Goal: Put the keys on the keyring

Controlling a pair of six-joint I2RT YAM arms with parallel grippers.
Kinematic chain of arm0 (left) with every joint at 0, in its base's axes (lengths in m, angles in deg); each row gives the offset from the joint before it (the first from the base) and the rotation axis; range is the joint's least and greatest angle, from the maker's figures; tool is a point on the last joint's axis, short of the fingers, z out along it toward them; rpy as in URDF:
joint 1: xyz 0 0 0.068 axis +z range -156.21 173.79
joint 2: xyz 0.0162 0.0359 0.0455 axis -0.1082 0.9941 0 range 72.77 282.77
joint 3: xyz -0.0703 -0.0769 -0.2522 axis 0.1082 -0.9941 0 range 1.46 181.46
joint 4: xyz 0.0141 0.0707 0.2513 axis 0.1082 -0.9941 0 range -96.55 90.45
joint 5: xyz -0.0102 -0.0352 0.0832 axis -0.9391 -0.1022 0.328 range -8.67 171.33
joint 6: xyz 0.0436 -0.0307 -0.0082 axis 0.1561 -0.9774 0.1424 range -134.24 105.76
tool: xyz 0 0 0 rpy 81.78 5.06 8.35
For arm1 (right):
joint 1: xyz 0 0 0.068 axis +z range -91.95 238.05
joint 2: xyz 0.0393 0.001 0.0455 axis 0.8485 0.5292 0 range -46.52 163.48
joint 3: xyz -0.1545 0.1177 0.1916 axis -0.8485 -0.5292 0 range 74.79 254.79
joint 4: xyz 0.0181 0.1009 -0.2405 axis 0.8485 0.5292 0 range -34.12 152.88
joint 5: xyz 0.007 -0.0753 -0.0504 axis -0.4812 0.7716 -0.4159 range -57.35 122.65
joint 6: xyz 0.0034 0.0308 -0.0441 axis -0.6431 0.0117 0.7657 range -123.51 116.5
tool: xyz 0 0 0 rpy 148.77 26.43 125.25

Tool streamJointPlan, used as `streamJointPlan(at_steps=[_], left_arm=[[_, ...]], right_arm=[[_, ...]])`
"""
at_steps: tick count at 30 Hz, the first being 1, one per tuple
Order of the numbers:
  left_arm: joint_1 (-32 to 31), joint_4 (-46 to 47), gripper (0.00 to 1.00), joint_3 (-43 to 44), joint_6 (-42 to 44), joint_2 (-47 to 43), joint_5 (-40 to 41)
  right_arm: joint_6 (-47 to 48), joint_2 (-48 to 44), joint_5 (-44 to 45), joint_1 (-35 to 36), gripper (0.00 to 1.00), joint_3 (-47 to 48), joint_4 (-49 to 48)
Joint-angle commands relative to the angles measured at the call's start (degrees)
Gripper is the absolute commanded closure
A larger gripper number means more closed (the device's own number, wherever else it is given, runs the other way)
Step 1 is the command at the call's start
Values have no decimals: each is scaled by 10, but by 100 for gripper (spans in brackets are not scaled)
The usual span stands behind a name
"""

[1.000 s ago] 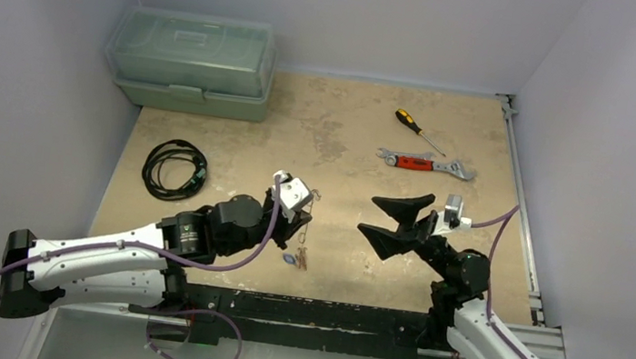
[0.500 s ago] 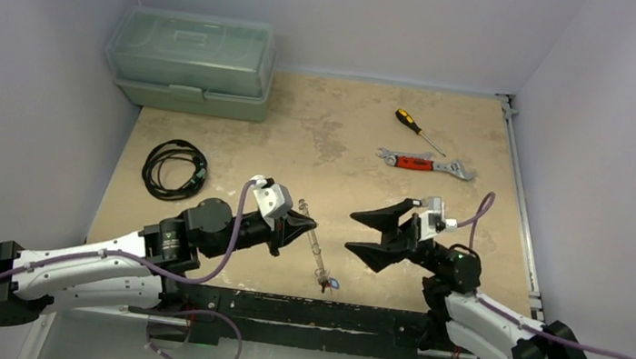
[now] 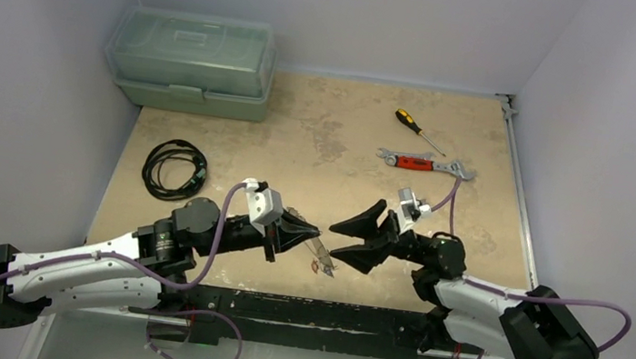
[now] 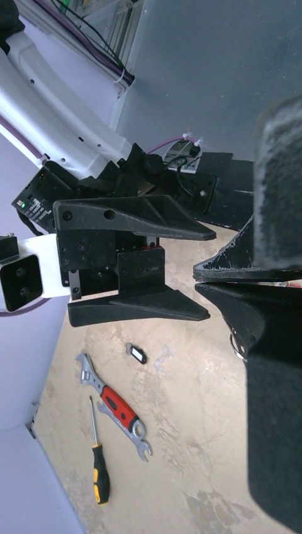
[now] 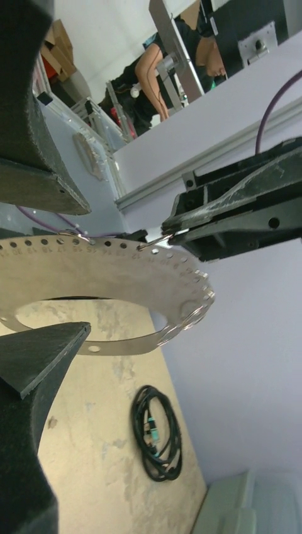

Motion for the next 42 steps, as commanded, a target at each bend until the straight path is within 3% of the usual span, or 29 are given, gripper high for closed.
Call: streamJointPlan(at_steps=[1, 16, 42], left_arm=[[-4, 47, 100, 0, -4, -10, -43], [-4, 71, 100, 8, -17, -8, -76], [-4, 121, 100, -2, -26, 14, -65]], right_arm=[[11, -22, -6, 13, 35, 28, -188], [18, -36, 5, 41, 55, 52, -188], [32, -46, 21, 67, 72, 71, -188]])
